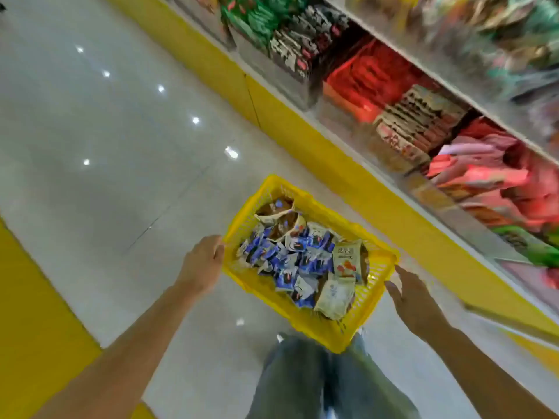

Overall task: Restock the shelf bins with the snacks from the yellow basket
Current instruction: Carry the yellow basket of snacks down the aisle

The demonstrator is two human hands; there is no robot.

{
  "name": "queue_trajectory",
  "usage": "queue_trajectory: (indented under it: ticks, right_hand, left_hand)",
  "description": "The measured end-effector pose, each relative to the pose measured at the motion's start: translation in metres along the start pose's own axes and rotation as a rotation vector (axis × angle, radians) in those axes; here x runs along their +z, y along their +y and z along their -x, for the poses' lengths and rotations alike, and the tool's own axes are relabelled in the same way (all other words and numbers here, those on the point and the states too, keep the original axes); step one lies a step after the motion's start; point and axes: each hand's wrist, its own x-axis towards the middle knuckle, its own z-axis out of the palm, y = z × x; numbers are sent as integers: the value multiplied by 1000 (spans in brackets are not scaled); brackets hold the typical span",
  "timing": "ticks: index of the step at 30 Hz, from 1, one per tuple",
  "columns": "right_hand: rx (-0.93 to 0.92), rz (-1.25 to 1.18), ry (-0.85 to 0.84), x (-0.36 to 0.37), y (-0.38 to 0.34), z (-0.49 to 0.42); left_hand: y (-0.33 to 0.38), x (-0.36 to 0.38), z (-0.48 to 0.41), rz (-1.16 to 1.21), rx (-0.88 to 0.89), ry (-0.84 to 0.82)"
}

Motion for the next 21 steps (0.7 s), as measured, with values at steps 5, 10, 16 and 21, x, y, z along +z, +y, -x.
queue_trajectory:
  ticks: [5, 10, 16, 21]
  right_hand:
    - [228, -166, 12, 79, 38, -53]
    - [339, -365, 73, 118, 53, -93]
    - [545, -540, -30, 105, 52, -100]
    - [498, -691, -60, 75, 36, -72]
  left_hand:
    - [-18, 79, -101, 15, -45, -49]
    - [-33, 123, -159, 90, -210, 12]
    - [-39, 112, -184, 280, -470, -106]
    - [-67, 95, -129, 302, -497, -174]
